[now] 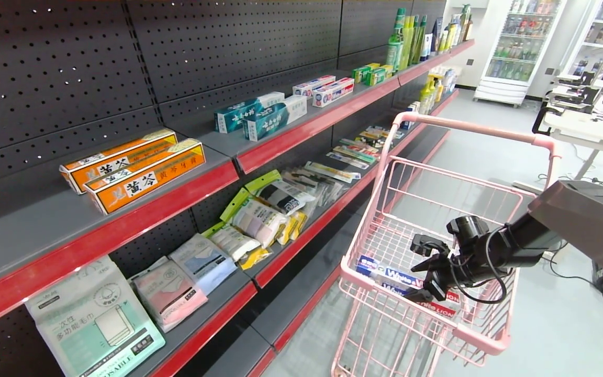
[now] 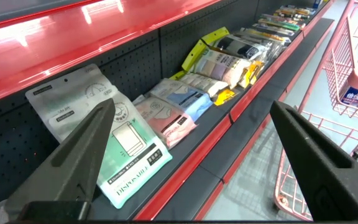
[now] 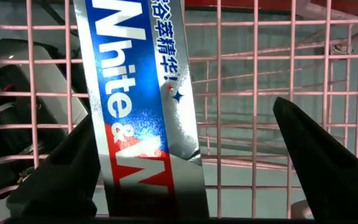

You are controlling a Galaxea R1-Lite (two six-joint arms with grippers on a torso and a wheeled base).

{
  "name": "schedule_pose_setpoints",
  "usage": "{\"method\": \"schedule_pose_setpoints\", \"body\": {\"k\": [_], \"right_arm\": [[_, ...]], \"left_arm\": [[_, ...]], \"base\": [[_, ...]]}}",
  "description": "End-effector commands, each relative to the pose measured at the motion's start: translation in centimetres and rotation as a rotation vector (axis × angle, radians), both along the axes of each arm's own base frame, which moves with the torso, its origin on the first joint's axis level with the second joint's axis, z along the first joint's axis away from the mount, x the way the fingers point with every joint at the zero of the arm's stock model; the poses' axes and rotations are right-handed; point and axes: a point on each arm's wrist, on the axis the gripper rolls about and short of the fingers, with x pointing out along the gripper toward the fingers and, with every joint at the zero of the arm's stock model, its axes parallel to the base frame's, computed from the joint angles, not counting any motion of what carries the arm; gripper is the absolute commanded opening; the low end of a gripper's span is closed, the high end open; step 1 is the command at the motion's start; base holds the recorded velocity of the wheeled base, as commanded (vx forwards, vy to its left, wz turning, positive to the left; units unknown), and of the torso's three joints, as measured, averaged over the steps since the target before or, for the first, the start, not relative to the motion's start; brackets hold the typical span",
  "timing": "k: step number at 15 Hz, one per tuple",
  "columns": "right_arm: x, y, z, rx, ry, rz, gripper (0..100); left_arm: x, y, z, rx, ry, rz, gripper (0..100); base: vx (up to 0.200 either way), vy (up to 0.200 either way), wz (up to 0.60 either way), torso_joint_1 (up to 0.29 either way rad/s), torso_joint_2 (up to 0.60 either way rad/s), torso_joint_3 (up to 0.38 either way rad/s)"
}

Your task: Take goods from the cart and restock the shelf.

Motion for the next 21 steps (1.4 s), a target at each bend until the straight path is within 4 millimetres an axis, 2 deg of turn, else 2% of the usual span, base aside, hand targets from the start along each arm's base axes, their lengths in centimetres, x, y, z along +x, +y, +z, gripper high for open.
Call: {"method": "schedule_pose_setpoints", "body": {"k": [1,4,8,10,12,14,17,21], "right_arm": [[-0.1,0.1,0.0,0.000,0.004,0.001,0],[-0.1,0.0,0.3,-0.001,-0.002,-0.002,0],[-0.2,-0.1,2.0,0.013,-0.018,-0.033,0],[-0.2,-0.2,3.4,0.017,-0.047,-0.047,0],[-0.3,-0.6,6.3,0.034,-0.073,-0.132,0],[-0.8,-0.8,7.7,0.047,-0.059,-0.202,0],[-2.1,-1.0,7.2,0.025,-0.024,-0.215,0],[-2.4,-0.7,6.9,0.024,-0.007,-0.209,0]], "left_arm": [[0.0,0.0,0.0,0.000,0.000,0.000,100],[0.0,0.0,0.0,0.000,0.000,0.000,100],[0.0,0.0,0.0,0.000,0.000,0.000,100],[0.0,0.0,0.0,0.000,0.000,0.000,100],[0.0,0.0,0.0,0.000,0.000,0.000,100],[0.0,0.0,0.0,0.000,0.000,0.000,100],[0.0,0.0,0.0,0.000,0.000,0.000,100],[0.0,0.0,0.0,0.000,0.000,0.000,100]], "base": [[0.000,0.000,0.00,0.000,0.00,0.000],[0.000,0.000,0.00,0.000,0.00,0.000],[0.000,0.000,0.00,0.000,0.00,0.000],[0.000,0.000,0.00,0.000,0.00,0.000],[0.000,0.000,0.00,0.000,0.00,0.000],[0.000,0.000,0.00,0.000,0.00,0.000],[0.000,0.000,0.00,0.000,0.00,0.000],[0.000,0.000,0.00,0.000,0.00,0.000]]}}
